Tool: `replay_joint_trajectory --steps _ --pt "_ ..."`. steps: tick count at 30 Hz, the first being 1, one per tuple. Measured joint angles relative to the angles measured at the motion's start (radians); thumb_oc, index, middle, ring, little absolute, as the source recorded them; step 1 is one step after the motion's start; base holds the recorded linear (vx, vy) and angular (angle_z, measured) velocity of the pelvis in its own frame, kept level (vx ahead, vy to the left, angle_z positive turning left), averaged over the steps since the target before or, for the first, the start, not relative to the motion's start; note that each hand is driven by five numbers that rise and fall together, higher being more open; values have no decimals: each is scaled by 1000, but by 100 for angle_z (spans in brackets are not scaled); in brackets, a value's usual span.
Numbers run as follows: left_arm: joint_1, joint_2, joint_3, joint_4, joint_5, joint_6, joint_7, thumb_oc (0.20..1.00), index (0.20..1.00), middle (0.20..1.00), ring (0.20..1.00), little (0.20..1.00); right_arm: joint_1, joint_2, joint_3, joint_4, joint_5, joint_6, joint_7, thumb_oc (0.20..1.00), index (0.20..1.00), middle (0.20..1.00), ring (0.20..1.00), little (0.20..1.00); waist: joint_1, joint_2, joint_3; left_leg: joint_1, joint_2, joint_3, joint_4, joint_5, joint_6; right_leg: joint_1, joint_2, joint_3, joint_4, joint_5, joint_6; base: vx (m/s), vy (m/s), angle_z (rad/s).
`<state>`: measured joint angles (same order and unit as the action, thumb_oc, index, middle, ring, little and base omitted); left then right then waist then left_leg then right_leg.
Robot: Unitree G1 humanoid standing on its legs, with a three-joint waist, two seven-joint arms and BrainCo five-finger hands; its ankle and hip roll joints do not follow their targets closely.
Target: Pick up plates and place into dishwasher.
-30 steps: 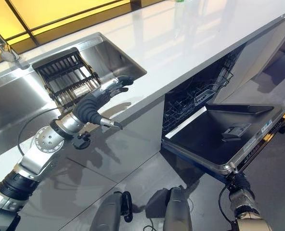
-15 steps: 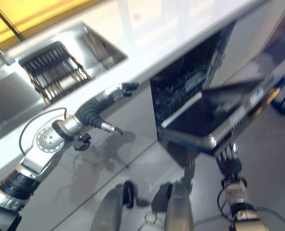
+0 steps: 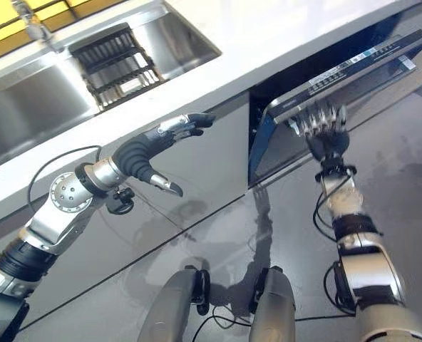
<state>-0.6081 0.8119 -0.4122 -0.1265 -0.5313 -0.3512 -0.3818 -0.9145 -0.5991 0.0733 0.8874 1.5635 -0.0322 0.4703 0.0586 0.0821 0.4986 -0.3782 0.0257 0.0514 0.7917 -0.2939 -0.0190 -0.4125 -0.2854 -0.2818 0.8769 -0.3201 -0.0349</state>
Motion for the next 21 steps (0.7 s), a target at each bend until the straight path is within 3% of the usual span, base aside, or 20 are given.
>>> replay_joint_trajectory --steps 2,13,16,21 --pt "-5 4 -1 0 -3 2 -10 1000 1000 1000 1000 1000 -45 -7 3 20 -1 0 0 1000 1000 1000 1000 1000 17 0 0 0 -4 -4 2 0 -1 5 -2 0 3 0 1 29 -14 14" --pt "-32 33 -21 5 -38 31 -39 1000 1000 1000 1000 1000 -61 -6 7 84 -45 -21 -35 1000 1000 1000 1000 1000 20 -2 -8 6 -14 -9 7 3 11 25 -12 1 5 -3 13 12 -3 7" --pt "-15 5 -77 72 -39 70 -62 1000 1000 1000 1000 1000 -8 22 13 101 -102 -72 -81 1000 1000 1000 1000 1000 16 -5 -64 11 -8 -7 -12 5 13 31 -1 1 -19 5 18 7 9 -3" --pt "87 -117 -170 265 -13 140 -53 1000 1000 1000 1000 1000 201 163 13 103 -168 -155 -153 1000 1000 1000 1000 1000 2 -38 -157 114 8 14 -138 32 9 128 47 17 -153 50 30 72 33 -15"
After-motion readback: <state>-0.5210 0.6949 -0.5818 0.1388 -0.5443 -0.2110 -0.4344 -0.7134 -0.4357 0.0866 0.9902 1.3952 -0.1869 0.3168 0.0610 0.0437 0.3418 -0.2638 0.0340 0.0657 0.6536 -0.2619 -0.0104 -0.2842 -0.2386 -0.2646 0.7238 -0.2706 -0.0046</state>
